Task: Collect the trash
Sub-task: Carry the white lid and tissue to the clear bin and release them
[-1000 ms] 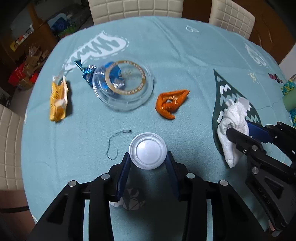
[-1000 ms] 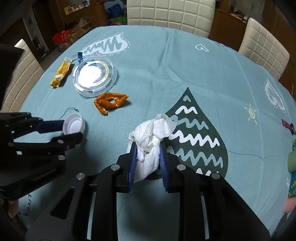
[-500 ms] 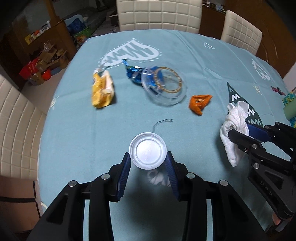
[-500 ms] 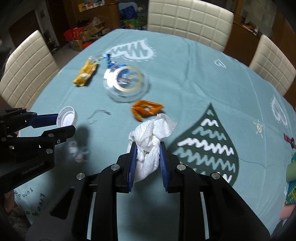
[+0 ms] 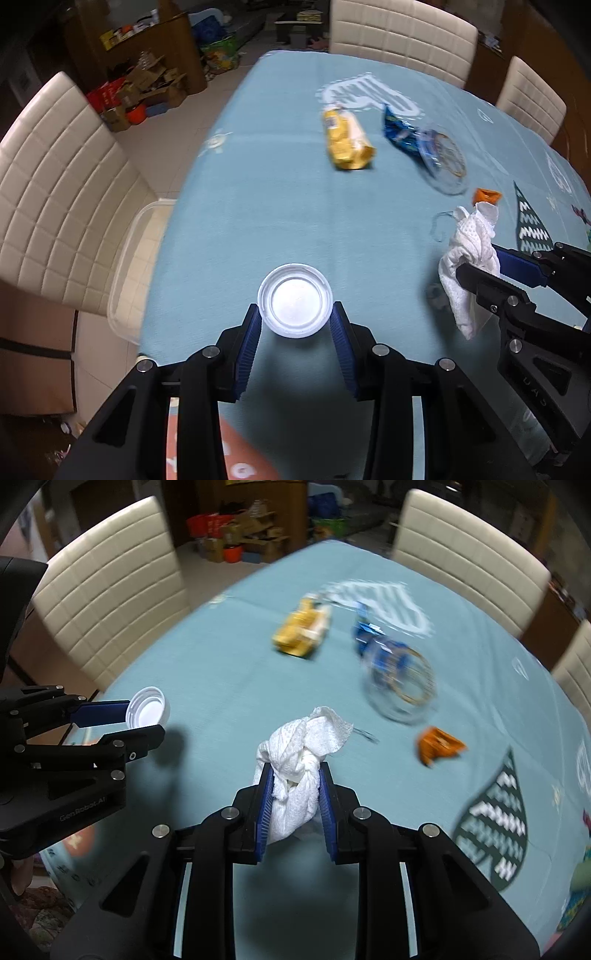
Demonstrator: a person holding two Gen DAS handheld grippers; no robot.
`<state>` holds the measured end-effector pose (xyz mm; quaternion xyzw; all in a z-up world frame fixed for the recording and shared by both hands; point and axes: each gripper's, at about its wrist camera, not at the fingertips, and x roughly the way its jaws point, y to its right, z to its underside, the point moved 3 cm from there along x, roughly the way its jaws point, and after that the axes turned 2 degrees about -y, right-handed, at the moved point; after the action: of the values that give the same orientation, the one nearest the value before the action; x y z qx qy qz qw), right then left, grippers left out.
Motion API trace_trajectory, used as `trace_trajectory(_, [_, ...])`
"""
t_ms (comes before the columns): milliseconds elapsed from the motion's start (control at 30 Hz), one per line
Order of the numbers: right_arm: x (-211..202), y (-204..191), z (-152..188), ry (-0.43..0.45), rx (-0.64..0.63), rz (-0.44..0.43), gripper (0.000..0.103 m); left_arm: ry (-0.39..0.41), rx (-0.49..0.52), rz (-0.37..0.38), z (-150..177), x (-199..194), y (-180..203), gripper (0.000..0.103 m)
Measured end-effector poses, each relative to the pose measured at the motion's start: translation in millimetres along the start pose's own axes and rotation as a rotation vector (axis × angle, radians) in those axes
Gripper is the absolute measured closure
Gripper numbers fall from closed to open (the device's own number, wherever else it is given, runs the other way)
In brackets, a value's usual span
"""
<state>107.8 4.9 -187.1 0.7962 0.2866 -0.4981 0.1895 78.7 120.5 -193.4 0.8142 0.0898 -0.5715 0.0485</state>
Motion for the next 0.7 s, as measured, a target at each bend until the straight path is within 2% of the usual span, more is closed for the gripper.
trace_trajectory(433, [27.4,-97.6,-65.4,0.002,-0.162,-0.069,0.077,-0.013,-0.181,-0.060,10.5,7.9,-119.9,0.065])
trace_trajectory(700, [47.9,-139.7,-107.2,0.006,-0.219,-0.107,0.077,-0.031,-0.234,-0.097,4.5,19.6,-168.1,0.065])
